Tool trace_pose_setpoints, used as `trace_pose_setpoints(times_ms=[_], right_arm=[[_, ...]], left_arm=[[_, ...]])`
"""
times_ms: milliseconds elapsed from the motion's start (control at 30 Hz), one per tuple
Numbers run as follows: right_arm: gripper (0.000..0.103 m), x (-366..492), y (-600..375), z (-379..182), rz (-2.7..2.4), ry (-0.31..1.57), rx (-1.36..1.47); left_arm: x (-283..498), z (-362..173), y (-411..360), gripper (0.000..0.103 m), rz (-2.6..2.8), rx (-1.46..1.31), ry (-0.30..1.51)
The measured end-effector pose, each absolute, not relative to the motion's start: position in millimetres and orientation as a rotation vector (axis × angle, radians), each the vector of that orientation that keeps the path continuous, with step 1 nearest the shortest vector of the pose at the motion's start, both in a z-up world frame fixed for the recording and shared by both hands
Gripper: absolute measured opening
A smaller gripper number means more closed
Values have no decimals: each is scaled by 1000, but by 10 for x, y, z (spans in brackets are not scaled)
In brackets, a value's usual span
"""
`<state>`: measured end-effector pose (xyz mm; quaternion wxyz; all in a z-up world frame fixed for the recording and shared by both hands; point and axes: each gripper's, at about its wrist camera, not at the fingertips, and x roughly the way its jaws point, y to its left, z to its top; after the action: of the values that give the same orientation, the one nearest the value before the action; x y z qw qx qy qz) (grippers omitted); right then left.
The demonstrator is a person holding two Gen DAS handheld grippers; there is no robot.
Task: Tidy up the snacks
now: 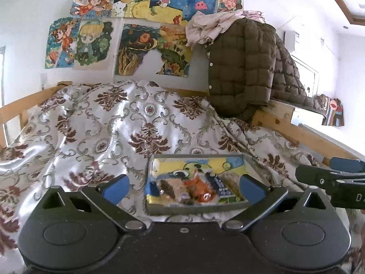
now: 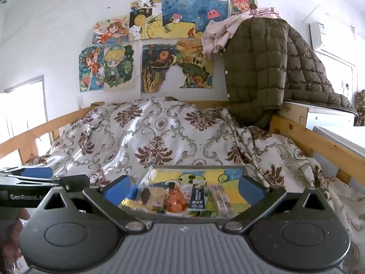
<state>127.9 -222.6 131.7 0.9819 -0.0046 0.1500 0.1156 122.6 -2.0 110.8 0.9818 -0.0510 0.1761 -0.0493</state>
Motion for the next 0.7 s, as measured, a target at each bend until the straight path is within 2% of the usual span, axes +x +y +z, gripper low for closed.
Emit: trace_pose_setpoints(times_ms=[700], right_arm=[[103,680,-2028,573,229,410,-62]], left_arm=[[588,329,126,102,44,-154,504]])
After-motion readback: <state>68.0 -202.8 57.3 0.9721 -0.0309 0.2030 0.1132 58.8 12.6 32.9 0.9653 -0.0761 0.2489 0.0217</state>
